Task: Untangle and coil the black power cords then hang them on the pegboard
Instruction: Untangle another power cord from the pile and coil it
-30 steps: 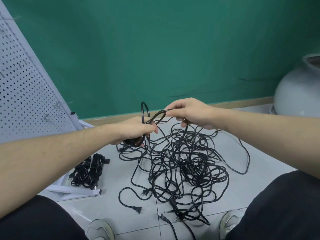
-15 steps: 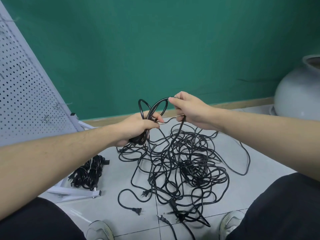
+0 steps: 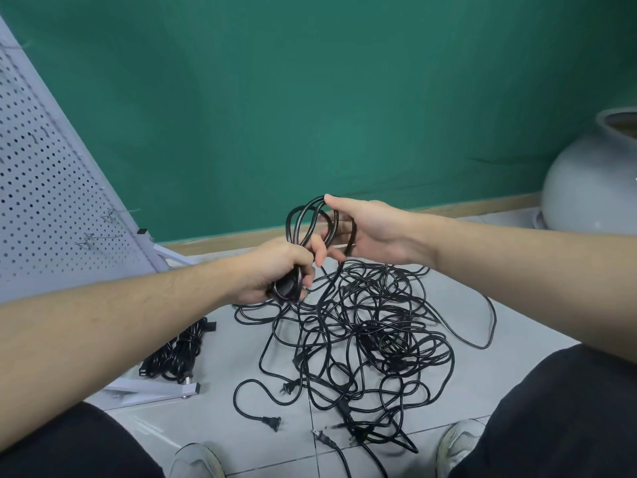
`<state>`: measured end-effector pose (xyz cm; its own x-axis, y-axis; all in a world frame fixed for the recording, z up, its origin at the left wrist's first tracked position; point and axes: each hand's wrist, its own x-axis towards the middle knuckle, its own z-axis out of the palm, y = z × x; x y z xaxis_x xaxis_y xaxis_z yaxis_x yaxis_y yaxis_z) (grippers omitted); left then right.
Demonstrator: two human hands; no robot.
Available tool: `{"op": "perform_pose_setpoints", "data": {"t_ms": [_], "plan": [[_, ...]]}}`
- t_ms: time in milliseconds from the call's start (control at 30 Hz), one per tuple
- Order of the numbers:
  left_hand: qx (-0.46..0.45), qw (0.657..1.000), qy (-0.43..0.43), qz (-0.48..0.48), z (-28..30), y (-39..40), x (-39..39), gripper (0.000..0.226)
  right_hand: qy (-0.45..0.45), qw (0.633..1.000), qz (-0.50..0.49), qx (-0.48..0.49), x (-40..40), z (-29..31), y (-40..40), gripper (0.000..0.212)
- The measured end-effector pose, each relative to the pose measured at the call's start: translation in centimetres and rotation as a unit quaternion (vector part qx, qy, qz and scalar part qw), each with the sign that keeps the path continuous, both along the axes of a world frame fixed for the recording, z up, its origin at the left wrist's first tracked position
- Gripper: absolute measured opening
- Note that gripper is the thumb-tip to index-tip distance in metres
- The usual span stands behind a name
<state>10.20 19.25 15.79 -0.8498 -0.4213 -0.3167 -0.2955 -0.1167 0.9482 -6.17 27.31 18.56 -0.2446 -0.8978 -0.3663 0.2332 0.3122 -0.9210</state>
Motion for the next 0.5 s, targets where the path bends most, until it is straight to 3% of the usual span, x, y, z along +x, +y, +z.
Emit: {"op": "perform_pose_setpoints", "data": {"t_ms": [133, 333, 500], "plan": [[-0.027, 0.998, -0.027, 0.044, -0.2, 0.4, -0.6, 0.018, 0.041, 0.997, -0.054, -0.026, 0.6, 0.0, -0.4, 0.03], [-0.078, 0.995, 0.022, 0.051, 0.1, 0.7, -1.2, 0.035, 0.075, 0.991, -0.078, -0.074, 1.3, 0.6, -0.8, 0.035], [-0.009, 0.999, 0.037, -0.013, 0.8, 0.8, -1.1, 0.02, 0.015, 0.989, -0.107, -0.097, 1.9, 1.2, -0.7, 0.037]]}}
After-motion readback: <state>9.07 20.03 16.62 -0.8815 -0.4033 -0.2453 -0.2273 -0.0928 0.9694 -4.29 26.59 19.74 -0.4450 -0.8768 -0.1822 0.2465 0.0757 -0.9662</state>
